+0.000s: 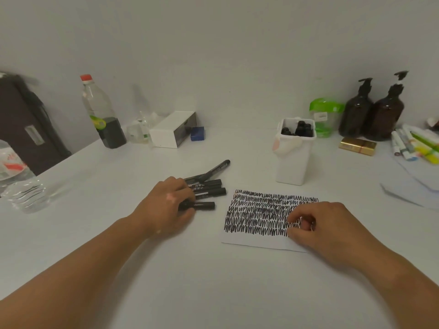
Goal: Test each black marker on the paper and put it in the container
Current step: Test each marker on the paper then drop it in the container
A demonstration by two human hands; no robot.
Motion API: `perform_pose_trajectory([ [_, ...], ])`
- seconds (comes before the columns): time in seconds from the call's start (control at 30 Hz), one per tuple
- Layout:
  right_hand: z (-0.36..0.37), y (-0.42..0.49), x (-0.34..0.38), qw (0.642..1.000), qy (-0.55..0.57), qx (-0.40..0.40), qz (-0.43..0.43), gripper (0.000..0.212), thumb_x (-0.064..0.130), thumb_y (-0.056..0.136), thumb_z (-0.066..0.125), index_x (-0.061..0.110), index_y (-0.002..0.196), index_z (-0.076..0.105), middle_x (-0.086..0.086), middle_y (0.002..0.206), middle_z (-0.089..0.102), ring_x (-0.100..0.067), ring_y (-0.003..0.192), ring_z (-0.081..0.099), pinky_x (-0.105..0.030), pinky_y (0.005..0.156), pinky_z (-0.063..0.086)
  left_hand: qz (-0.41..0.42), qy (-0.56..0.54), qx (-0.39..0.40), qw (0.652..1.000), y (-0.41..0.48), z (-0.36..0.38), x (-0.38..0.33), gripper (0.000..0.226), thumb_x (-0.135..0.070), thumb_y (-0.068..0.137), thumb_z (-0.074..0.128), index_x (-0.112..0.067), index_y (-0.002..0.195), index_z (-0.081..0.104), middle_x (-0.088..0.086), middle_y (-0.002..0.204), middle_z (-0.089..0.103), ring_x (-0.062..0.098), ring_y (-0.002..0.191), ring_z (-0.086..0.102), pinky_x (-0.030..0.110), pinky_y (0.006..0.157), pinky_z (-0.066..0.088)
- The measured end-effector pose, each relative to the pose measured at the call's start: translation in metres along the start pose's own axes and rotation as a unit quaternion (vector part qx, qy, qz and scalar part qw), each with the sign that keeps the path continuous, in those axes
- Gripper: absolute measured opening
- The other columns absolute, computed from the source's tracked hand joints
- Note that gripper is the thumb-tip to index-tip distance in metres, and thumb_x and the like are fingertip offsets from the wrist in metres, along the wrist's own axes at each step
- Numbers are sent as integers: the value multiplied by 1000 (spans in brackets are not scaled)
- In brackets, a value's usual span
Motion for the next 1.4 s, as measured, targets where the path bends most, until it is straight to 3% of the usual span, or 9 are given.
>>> perform_pose_trajectory([
  [0.33,-7,-1,-4,1000,16,-23,-2,9,42,75,80,44,76,71,26,72,67,1,69,62,-22,61,49,13,-76,17,997,0,-12,-22,8,-26,90,70,-20,95,67,-6,85,65,16,77,55,35,72,50],
  [0.43,-12,-1,-1,998,35,-46,-8,9,40,77,81,43,77,72,24,72,68,-1,66,60,-17,59,47,-52,-216,-13,975,15,-25,-30,17,-32,89,71,-32,104,63,-16,87,67,2,77,61,11,70,46],
  [0.63,-21,-6,16,986,139,-70,-58,11,36,78,83,42,81,76,24,62,63,-3,54,48,-15,59,42,-135,-594,30,792,53,-9,-79,25,-25,80,72,-25,105,67,4,96,77,18,83,72,31,72,52],
  [0.77,-19,-6,18,983,169,-50,-60,27,57,69,74,40,89,74,18,67,62,-4,61,52,-18,60,41,-137,-706,67,691,64,15,-108,19,-8,80,69,-11,99,63,15,105,75,28,90,71,33,75,54],
  [0.9,-15,-3,9,970,238,-47,-36,14,37,83,82,39,95,76,7,86,76,-17,81,70,-26,74,53,-158,-790,60,590,53,40,-114,20,5,77,67,-4,95,63,25,102,70,34,90,70,36,79,58],
  [0.97,-17,-1,5,959,276,-50,-32,19,26,86,82,40,98,77,6,89,79,-18,85,73,-30,78,56,-176,-767,53,615,46,45,-108,19,0,73,73,-11,87,68,21,99,72,34,88,71,39,79,59],
  [1.07,-21,0,2,940,334,-63,-26,27,12,85,82,36,98,79,7,83,79,-8,71,72,-17,65,52,-158,-613,39,773,43,37,-99,20,-9,75,81,-18,89,70,5,99,77,24,91,73,38,87,58],
  [1.17,-19,-1,6,919,389,-65,-28,25,2,83,82,24,94,81,9,70,73,-2,56,62,-11,56,46,-80,-457,11,886,43,21,-113,24,-14,86,75,-27,106,70,-16,94,75,-2,87,69,14,81,53],
  [1.4,-6,-7,28,904,422,-44,-41,20,37,72,77,24,88,77,-8,57,57,-20,52,50,-33,49,41,86,-376,23,922,41,-2,-166,34,-28,105,46,-31,136,57,-34,80,57,-14,78,53,9,71,38],
])
Point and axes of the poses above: each hand's wrist, its own y-axis towards the middle knuckle, its own z-axis out of the palm, x = y × z, the point moved 9 cm from there along y, towards the middle knuckle
